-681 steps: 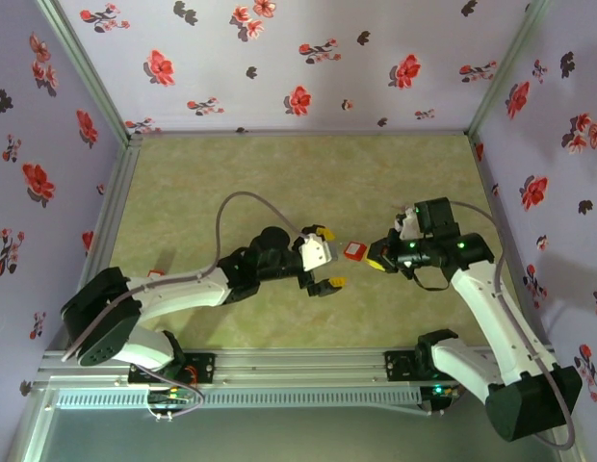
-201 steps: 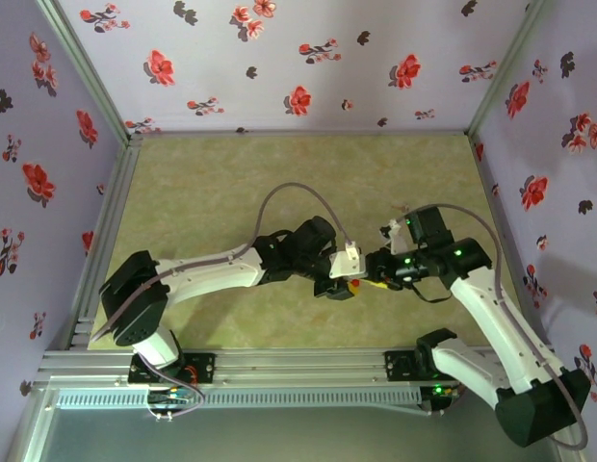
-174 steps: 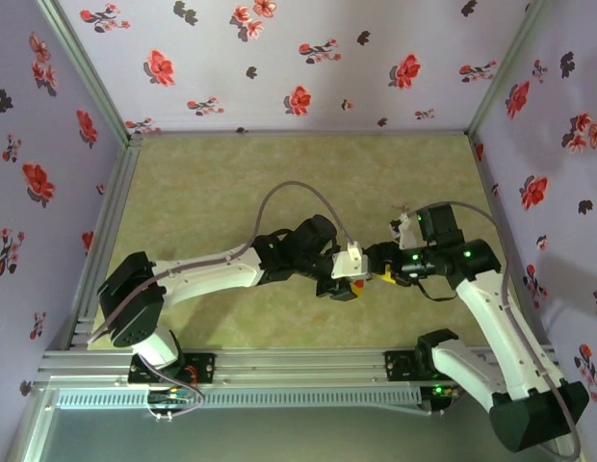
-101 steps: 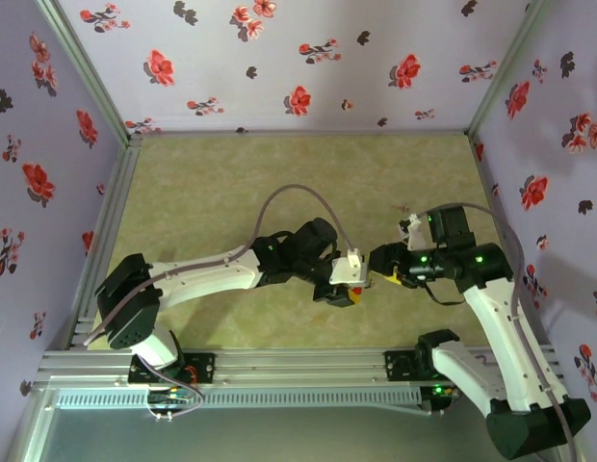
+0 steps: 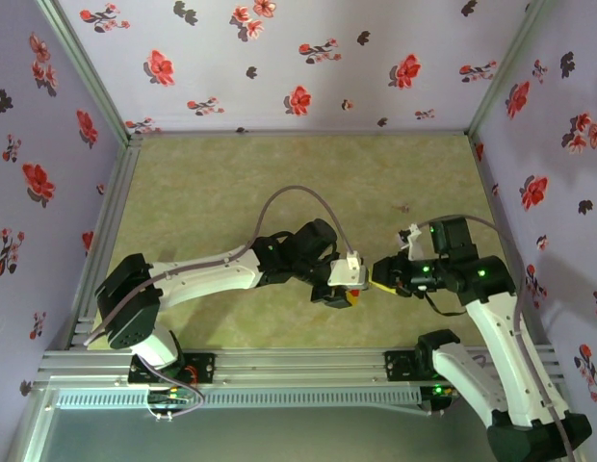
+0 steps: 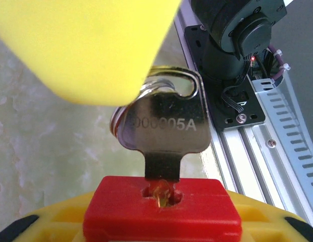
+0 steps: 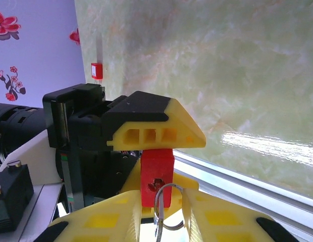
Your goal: Unlock with the key
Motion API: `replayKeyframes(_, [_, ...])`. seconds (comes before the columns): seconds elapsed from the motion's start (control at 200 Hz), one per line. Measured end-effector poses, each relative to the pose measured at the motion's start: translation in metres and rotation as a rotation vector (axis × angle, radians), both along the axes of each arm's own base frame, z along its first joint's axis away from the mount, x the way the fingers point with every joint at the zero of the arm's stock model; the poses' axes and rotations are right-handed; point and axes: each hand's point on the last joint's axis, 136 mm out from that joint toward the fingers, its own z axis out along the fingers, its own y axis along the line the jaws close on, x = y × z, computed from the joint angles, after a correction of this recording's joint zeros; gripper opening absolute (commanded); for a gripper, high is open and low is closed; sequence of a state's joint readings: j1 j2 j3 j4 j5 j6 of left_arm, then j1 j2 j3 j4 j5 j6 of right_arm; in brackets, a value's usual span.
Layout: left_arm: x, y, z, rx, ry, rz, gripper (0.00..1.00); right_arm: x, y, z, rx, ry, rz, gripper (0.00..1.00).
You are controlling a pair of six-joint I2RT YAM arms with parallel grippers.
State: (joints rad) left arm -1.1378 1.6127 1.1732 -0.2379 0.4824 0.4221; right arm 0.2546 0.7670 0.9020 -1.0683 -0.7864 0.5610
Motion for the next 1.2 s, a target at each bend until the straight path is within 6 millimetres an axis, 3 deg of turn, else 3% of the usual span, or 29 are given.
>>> replayKeyframes(0.485, [0.000,0.002,-0.013,0.042,0.014,-0.002,0.00,-0.012,0.006,-0.009,0.004,0.029,0.039,0.17])
replayKeyframes(0.735, [0.000,0.003,-0.013,0.050,0.014,-0.001,0.00,-0.010,0.008,-0.016,0.004,0.033,0.041,0.00])
replayKeyframes(1.195, [-0.003,0.008,-0.019,0.116,0.004,0.000,0.00,-0.010,0.012,-0.026,-0.037,-0.011,0.125,0.00])
